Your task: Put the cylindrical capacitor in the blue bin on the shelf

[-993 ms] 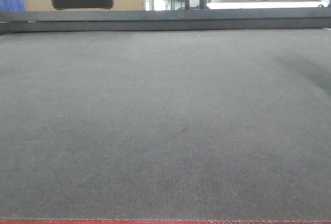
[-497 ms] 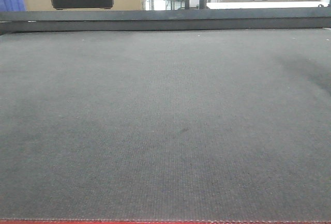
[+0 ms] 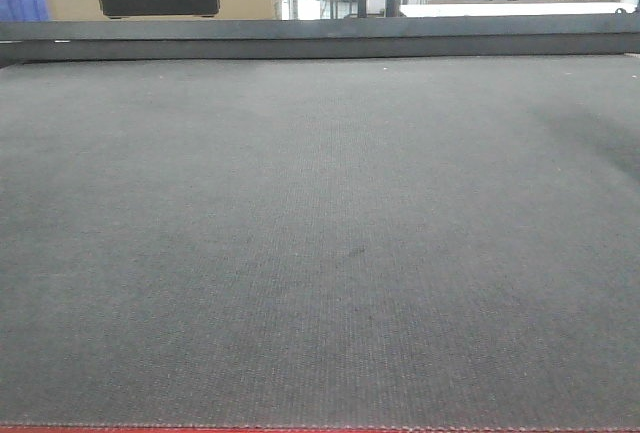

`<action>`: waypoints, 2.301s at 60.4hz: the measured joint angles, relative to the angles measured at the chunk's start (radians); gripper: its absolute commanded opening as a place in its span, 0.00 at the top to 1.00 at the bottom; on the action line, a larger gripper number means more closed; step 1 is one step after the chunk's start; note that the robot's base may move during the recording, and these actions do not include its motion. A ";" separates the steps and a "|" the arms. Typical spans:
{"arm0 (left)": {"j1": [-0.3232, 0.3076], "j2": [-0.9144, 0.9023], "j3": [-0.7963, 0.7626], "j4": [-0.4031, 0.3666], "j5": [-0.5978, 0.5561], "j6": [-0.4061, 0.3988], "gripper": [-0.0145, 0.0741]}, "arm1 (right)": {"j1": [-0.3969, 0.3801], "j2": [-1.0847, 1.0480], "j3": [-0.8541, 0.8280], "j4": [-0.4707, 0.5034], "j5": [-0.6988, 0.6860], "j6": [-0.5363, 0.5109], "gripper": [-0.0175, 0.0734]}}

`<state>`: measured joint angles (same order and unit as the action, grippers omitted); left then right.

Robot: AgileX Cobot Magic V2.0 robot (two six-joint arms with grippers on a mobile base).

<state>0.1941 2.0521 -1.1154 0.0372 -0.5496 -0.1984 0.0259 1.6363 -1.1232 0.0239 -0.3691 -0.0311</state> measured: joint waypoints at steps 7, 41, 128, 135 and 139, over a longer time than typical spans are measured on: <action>0.000 0.043 -0.048 0.000 0.002 0.000 0.16 | 0.000 0.000 0.000 0.000 0.000 0.000 0.97; 0.001 0.058 -0.079 0.002 0.045 -0.002 0.96 | 0.000 -0.009 0.000 0.000 0.062 0.000 0.97; -0.403 -1.105 0.092 0.087 1.249 -0.002 0.96 | 0.000 -0.739 0.389 0.004 0.868 0.000 0.97; -0.403 -1.191 0.145 0.087 1.258 -0.002 0.96 | 0.004 -0.818 0.391 0.004 0.890 0.000 0.97; -0.403 -1.229 0.151 0.087 1.265 -0.002 0.96 | 0.018 -0.861 0.391 0.004 0.910 0.000 0.97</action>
<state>-0.2090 0.8232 -0.9642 0.1242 0.7151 -0.2002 0.0444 0.7750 -0.7324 0.0277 0.5413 -0.0311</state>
